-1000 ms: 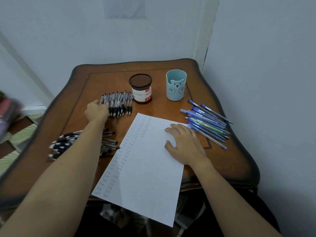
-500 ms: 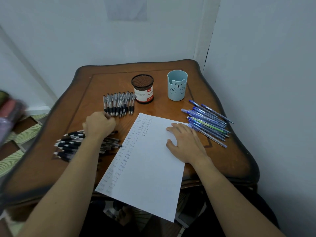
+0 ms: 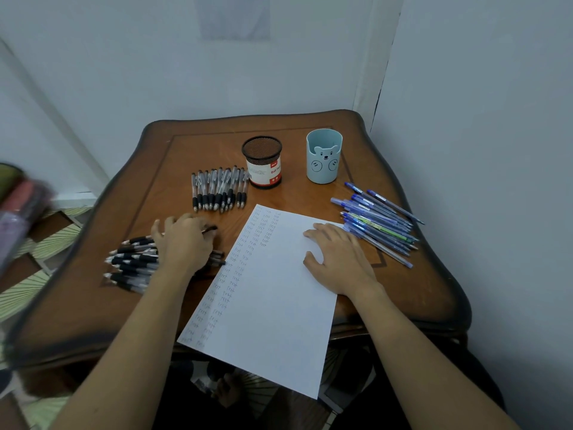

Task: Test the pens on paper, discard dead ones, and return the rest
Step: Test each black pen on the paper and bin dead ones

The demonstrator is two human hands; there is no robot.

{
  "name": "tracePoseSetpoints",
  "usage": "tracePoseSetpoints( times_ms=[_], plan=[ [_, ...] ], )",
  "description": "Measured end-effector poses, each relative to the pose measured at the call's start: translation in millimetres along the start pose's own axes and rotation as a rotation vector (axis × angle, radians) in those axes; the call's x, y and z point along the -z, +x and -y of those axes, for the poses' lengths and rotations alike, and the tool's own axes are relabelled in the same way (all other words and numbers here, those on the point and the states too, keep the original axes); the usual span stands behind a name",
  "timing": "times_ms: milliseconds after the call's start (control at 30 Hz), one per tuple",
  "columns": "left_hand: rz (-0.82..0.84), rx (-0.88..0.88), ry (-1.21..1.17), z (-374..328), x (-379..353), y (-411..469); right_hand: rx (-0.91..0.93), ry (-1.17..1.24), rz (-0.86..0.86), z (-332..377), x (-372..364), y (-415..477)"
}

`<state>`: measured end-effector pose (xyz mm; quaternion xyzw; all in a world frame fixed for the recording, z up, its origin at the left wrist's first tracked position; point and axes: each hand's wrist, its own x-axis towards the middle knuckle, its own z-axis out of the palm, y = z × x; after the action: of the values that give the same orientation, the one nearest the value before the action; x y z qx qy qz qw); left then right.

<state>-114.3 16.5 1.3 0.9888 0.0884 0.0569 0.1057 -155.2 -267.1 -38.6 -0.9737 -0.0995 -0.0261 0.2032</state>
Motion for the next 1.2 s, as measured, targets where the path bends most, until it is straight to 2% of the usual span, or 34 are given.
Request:
tracePoseSetpoints(
  times_ms=[233,367,500,567,667,733,833,967,1100,1200],
  plan=[
    [-0.461,-0.398,-0.422,-13.9,-9.9,-5.6,-0.004,0.002,0.006,-0.1,-0.4,-0.3],
    [-0.493,-0.483,-0.596,-30.5,-6.2,-12.1,-0.01,0.008,0.007,-0.1,-0.7,0.0],
    [-0.368,-0.428,-0.735,-46.3,-1.5,-15.4,-0.004,0.005,0.0,-0.7,-1.2,0.1],
    [-0.267,-0.366,-0.946,-54.2,1.4,-17.5,-0.003,0.008,-0.001,-0.8,-1.1,0.2],
    [-0.239,-0.287,-1.227,-64.4,6.2,-18.4,-0.004,0.015,-0.003,-0.8,-0.6,-0.4],
    [-0.211,-0.189,-1.368,-71.9,8.5,-17.1,-0.001,0.011,-0.005,-0.9,-0.5,-0.6],
    [-0.196,-0.047,-1.438,-82.0,5.7,-13.3,-0.004,0.013,0.006,-0.9,-1.0,0.0],
    [-0.06,0.164,-1.7,-103.8,-3.8,-19.2,0.001,0.01,0.008,-1.8,-1.8,0.0],
    [0.002,0.284,-1.613,-113.7,-24.6,-27.9,0.004,0.017,0.017,-1.6,-0.9,-0.2],
    [0.026,0.298,-1.525,-108.7,-32.7,-27.0,0.003,0.015,0.017,-1.6,-0.6,-0.3]
  ],
)
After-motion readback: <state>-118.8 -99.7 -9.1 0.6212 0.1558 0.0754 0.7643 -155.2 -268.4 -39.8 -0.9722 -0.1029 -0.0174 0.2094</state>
